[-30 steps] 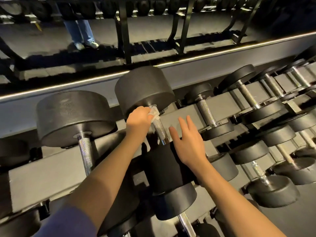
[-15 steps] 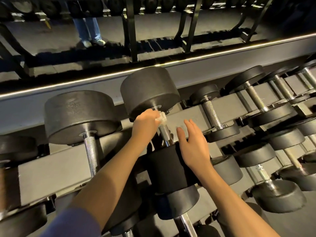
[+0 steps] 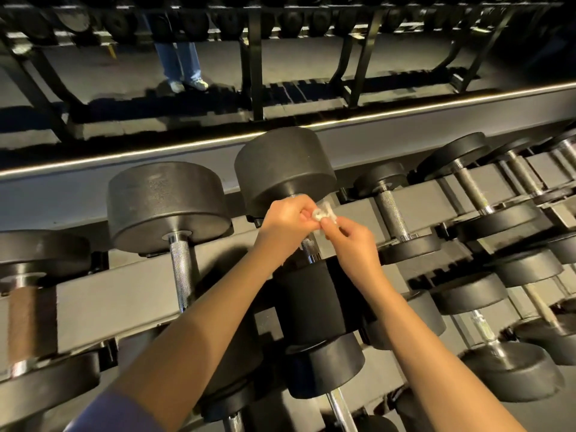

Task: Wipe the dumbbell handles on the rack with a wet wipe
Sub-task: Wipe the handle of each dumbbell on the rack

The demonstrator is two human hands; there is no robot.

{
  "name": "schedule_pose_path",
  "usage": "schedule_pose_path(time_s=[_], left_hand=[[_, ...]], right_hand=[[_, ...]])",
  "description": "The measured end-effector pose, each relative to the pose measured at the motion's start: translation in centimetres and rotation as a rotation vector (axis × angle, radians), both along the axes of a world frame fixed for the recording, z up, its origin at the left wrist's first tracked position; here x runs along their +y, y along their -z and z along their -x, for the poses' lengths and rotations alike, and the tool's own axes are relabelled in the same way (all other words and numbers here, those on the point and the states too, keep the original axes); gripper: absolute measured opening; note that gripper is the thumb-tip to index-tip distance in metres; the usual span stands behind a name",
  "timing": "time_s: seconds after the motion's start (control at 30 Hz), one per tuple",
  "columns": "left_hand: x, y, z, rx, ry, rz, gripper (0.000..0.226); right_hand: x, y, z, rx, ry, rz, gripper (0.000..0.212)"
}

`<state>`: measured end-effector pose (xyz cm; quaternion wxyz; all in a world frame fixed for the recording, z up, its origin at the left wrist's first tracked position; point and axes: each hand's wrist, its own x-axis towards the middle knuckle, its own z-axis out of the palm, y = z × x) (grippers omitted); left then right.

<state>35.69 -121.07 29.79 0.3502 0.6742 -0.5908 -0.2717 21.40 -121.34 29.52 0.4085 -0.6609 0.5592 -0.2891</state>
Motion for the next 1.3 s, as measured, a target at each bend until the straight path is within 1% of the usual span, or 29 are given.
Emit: schedule_pose_path(time_s=[0.07,0.1,0.2,0.23,0.27,0.3,0.33,0.37,0.43,0.47,0.57,0.73,0.87,0.9,0.97,1.03,1.07,1.1,1.13,1.2,1.23,1.3], left_hand=[[-0.2,-1.1,0.1,-0.057,0.004,-0.004,0.007],[-0.4,-1.4,0.1,-0.101,0.009,-0.015,0.01],[-1.2,-2.3,0.0,-0.288,0.093,-0.104,0.021],[-1.2,-2.6,-0.1,-0.334,0.118,-0.088,0.023],[-1.1,-2.8,-0.3,-0.359,0.143,-0.018,0.024],[-1.0,-2.7,-0.7,-0.385,0.15,0.115,0.025],[-1.0,-2.3,-1.3,-0.425,0.128,0.228,0.027],[-1.1,-1.7,-2.1,-0.445,0.071,0.294,0.032],[-1.3,-1.1,-3.7,-0.501,0.005,0.254,0.039],[-1.3,-0.9,-4.1,-0.512,0.019,0.206,0.041],[-1.4,-0.8,-4.8,-0.488,0.054,0.15,0.046],[-1.4,-1.1,-4.8,-0.441,0.036,0.123,0.046],[-1.2,-1.3,-4.6,-0.403,0.022,0.117,0.046],[-1.2,-1.4,-4.7,-0.403,0.03,0.113,0.046],[-1.2,-1.5,-4.9,-0.414,0.052,0.107,0.046],[-1.2,-1.5,-4.9,-0.417,0.059,0.106,0.046],[-1.2,-1.5,-4.9,-0.419,0.057,0.103,0.046],[-1.2,-1.5,-4.9,-0.42,0.054,0.1,0.046],[-1.2,-1.5,-4.8,-0.418,0.048,0.096,0.046],[-1.2,-1.5,-4.8,-0.414,0.04,0.08,0.046],[-1.2,-1.5,-4.8,-0.414,0.043,0.072,0.046],[-1.2,-1.6,-4.9,-0.417,0.055,0.065,0.046]], right_hand=[[-0.9,-0.7,-0.6,-0.115,0.014,-0.019,0.029],[-1.4,-0.9,-0.7,-0.152,0.024,-0.034,0.028],[-2.7,-0.9,-1.1,-0.2,0.05,-0.077,0.015],[-3.1,-0.9,-1.3,-0.204,0.064,-0.088,0.01],[-3.6,-0.9,-1.4,-0.209,0.077,-0.091,0.006],[-4.1,-0.9,-1.6,-0.191,0.092,-0.078,0.003],[-4.7,-0.7,-1.8,-0.143,0.1,-0.048,0.004],[-5.4,-0.4,-1.8,-0.052,0.088,-0.009,0.006],[-6.6,0.2,-2.0,0.139,0.03,0.031,0.008],[-7.1,0.5,-2.2,0.196,0.008,0.036,0.008],[-8.4,1.6,-3.5,0.271,-0.056,0.062,0.011],[-9.3,2.5,-5.1,0.258,-0.094,0.052,0.016],[-8.9,2.3,-4.6,0.258,-0.124,0.041,0.009],[-8.7,2.1,-4.3,0.294,-0.163,0.028,0.008],[-8.3,1.7,-3.5,0.431,-0.282,-0.006,0.011],[-8.0,1.3,-2.6,0.541,-0.38,-0.043,0.007],[-8.0,1.2,-2.4,0.543,-0.383,-0.027,0.007],[-8.1,1.3,-2.5,0.514,-0.343,0.007,0.011],[-8.2,1.4,-2.7,0.45,-0.272,0.035,0.013],[-8.3,1.6,-3.6,0.347,-0.166,0.041,0.009],[-8.3,1.6,-3.8,0.35,-0.169,0.023,0.009],[-8.3,1.7,-3.3,0.456,-0.251,-0.02,0.012]])
